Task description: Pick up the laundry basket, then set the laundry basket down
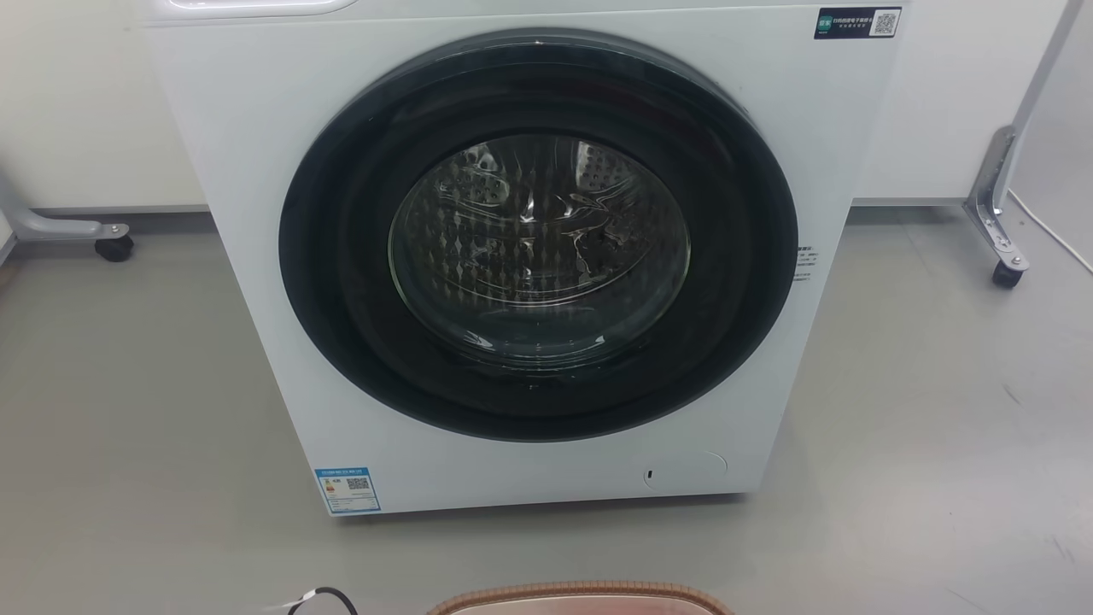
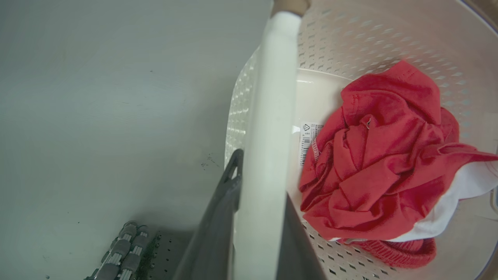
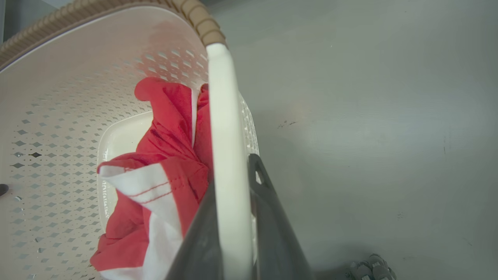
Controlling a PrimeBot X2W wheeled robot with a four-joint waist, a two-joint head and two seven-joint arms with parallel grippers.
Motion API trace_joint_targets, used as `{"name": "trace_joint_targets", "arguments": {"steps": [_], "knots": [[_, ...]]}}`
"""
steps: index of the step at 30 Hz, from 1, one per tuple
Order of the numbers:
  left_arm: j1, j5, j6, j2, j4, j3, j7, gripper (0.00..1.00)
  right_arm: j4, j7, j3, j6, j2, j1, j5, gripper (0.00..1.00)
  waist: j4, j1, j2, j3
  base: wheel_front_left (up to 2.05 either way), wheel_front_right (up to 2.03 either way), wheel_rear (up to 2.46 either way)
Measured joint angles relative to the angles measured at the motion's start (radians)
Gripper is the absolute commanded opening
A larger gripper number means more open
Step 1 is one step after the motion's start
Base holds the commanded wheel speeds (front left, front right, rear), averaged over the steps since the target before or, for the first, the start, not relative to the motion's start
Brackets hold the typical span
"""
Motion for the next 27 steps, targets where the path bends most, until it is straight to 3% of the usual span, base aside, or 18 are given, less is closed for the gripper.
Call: {"name": "trace_joint_targets", "arguments": {"steps": [27], "knots": [[0.000,-0.040,0.014,0.002,-0.012,-0.023,-0.002,0.00,0.002,-0.003,-0.005,0.000,-0.001,-0.002,0.007,0.00,0.005,0.0000,0.0000,0.007,0.00,0.00,0.00]]}}
